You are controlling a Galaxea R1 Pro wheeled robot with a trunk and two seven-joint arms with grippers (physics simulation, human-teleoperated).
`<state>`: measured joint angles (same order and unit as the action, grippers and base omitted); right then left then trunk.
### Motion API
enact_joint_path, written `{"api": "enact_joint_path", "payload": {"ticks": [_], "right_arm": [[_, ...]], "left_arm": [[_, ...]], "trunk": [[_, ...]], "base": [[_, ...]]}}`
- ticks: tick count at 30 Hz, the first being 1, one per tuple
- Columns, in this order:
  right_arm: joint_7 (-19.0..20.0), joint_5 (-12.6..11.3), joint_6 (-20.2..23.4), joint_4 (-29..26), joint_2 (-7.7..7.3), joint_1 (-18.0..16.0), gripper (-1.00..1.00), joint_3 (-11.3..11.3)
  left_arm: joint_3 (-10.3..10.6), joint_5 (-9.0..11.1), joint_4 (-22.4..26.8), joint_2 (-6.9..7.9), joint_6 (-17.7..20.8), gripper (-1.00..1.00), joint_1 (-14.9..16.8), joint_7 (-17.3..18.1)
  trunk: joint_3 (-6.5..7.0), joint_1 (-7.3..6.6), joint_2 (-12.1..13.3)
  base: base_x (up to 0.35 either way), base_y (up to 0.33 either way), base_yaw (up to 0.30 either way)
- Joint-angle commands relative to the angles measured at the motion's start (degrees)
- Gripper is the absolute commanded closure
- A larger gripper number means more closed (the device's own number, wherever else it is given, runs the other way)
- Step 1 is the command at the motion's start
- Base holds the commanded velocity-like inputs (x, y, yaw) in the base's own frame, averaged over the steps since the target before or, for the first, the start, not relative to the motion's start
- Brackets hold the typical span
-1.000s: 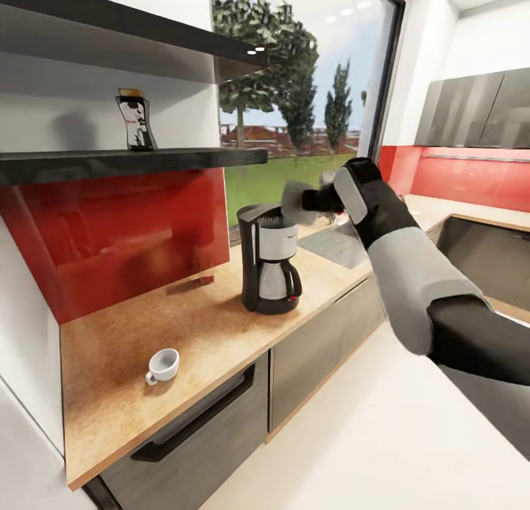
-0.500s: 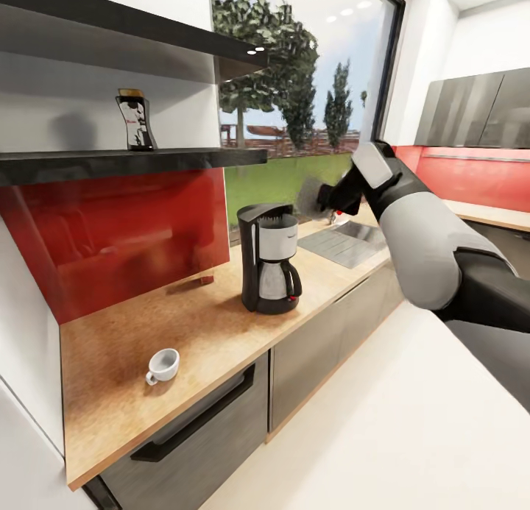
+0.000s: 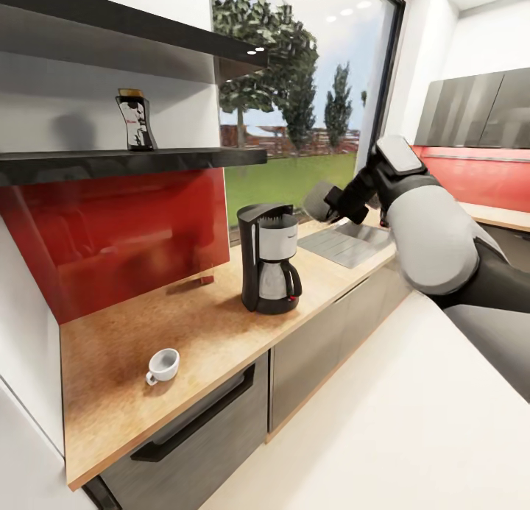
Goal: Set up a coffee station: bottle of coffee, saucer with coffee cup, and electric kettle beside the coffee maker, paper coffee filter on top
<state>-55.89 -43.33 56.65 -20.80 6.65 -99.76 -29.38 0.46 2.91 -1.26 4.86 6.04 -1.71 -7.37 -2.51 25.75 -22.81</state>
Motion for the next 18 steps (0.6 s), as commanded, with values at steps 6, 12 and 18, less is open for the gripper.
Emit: {"api": "enact_joint_path", "payload": {"ticks": [6, 12, 18], "right_arm": [[-26.4, -20.2, -11.2, -0.4, 0.14, -4.4, 1.00, -0.2], [-34.1, -27.6, -15.4, -7.5, 1.71, -5.2, 1.00, 0.0], [-34.1, -27.9, -15.5, -8.0, 2.38, -5.3, 1.00, 0.0]], "left_arm": [[0.1, 0.3, 0.1, -0.02, 0.1, -1.00, -0.2, -0.1], [0.0, 0.4, 0.1, -0.04, 0.2, -1.00, -0.2, -0.2], [-0.1, 0.4, 0.2, -0.18, 0.3, -1.00, -0.1, -0.3]], "trunk": [[-0.12, 0.04, -0.1], [-0.12, 0.04, -0.1], [-0.12, 0.04, -0.1]], "base": [[0.000, 0.000, 0.000], [0.000, 0.000, 0.000], [0.059, -0.027, 0.000]]}}
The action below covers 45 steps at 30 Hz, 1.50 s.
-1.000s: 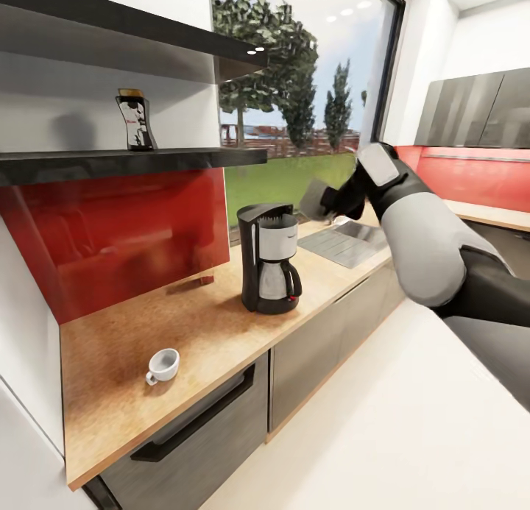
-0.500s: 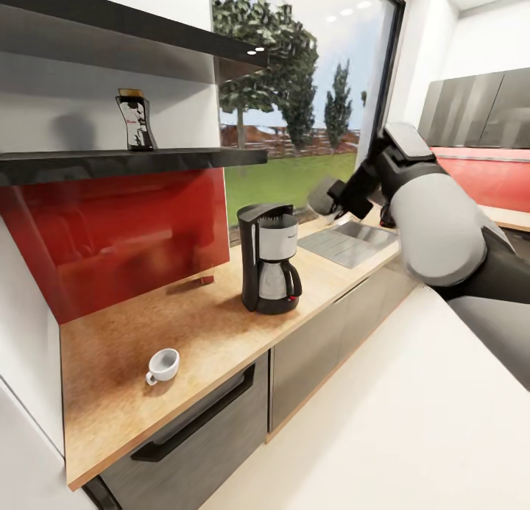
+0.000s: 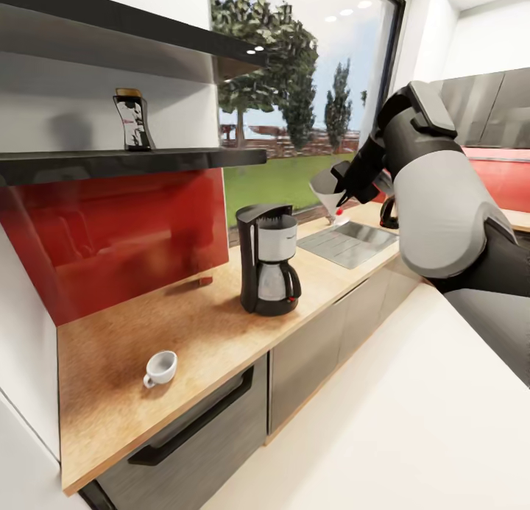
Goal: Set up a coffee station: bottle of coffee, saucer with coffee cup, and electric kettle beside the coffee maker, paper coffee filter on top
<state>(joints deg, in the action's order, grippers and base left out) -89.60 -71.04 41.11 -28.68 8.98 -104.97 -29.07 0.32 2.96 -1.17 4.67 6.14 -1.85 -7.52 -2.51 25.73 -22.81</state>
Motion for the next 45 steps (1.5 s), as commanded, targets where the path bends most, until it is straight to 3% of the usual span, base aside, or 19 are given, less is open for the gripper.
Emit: {"api": "enact_joint_path", "payload": {"ticks": [1, 21, 45], "right_arm": [[-0.4, -0.2, 0.0, 0.0, 0.19, -0.1, 1.00, -0.3], [-0.4, -0.2, -0.1, 0.4, 1.02, -0.1, 1.00, -0.2], [-0.2, -0.3, 0.6, -0.1, 1.02, 1.5, 1.00, -0.2]], "left_arm": [[0.0, 0.3, 0.1, -0.01, 0.2, -1.00, 0.0, -0.2], [0.0, 0.4, 0.2, 0.07, 0.1, -1.00, 0.0, -0.1], [0.2, 0.6, 0.2, 0.07, -0.5, -1.00, -0.1, 0.0]], "trunk": [[-0.12, 0.05, -0.1], [-0.46, 0.05, -0.1], [-0.46, 0.05, -0.1]], "base": [[0.213, -0.131, 0.000], [0.241, -0.137, 0.142], [0.010, -0.002, 0.001]]}}
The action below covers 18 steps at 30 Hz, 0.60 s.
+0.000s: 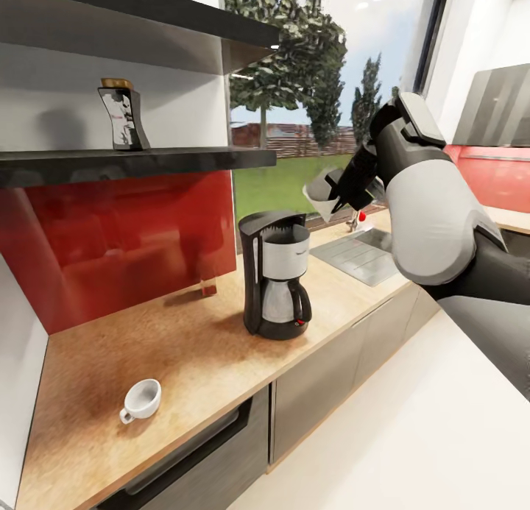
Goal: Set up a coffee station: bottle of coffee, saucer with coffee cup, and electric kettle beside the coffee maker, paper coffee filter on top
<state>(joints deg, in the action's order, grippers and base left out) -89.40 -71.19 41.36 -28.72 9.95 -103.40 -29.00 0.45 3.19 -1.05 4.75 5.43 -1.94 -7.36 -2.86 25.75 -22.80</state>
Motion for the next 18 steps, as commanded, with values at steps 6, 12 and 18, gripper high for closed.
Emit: {"api": "enact_joint_path", "payload": {"ticks": [6, 12, 18], "right_arm": [[0.0, -0.2, 0.4, -0.2, 0.05, 1.7, 1.00, -0.3], [0.0, -0.2, 0.4, -0.2, 0.05, 1.8, 1.00, -0.3], [0.0, -0.2, 0.4, -0.2, 0.05, 1.8, 1.00, -0.3]], "left_arm": [[0.1, 0.3, 0.1, 0.00, 0.2, -1.00, 0.0, -0.1], [0.1, 0.3, 0.0, -0.05, 0.2, -1.00, 0.0, -0.1], [0.1, 0.3, 0.0, -0.08, 0.2, -1.00, 0.0, -0.1]], "trunk": [[-0.11, 0.03, -0.1], [-0.11, 0.03, -0.1], [-0.11, 0.03, -0.1]], "base": [[0.001, 0.000, 0.000], [0.085, 0.000, 0.000], [0.159, 0.000, 0.000]]}}
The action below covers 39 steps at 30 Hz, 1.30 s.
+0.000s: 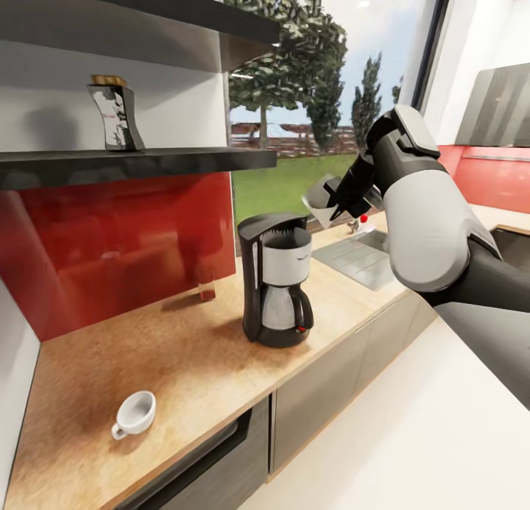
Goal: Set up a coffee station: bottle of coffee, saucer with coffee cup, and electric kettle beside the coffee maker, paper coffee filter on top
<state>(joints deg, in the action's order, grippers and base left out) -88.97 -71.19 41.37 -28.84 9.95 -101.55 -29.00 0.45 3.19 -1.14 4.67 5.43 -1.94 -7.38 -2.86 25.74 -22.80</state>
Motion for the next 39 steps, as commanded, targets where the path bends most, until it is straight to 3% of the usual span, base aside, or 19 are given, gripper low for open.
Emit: {"api": "enact_joint_path", "payload": {"ticks": [1, 10, 21, 39], "right_arm": [[-0.4, -0.2, 0.4, -0.1, 0.05, -0.1, 1.00, -0.3], [-0.4, -0.2, 0.4, 0.1, 0.05, 0.7, 1.00, -0.3], [-0.3, -0.2, 0.4, 0.1, 0.05, 1.4, 1.00, -0.3], [-0.4, -0.2, 0.4, 0.1, 0.05, 1.4, 1.00, -0.3]], "left_arm": [[0.1, 0.3, 0.1, 0.00, 0.2, -1.00, 0.0, -0.1], [0.0, 0.3, 0.1, -0.01, 0.2, -1.00, 0.0, -0.1], [0.0, 0.3, 0.1, -0.01, 0.2, -1.00, 0.0, -0.1], [0.0, 0.3, 0.0, -0.01, 0.2, -1.00, 0.0, -0.1]], "trunk": [[-0.11, 0.05, -0.1], [-0.11, 0.05, -0.1], [-0.11, 0.05, -0.1], [-0.21, 0.05, -0.1]], "base": [[0.085, 0.000, 0.000], [0.019, 0.004, 0.000], [0.000, 0.197, 0.000], [0.000, 0.009, 0.082]]}}
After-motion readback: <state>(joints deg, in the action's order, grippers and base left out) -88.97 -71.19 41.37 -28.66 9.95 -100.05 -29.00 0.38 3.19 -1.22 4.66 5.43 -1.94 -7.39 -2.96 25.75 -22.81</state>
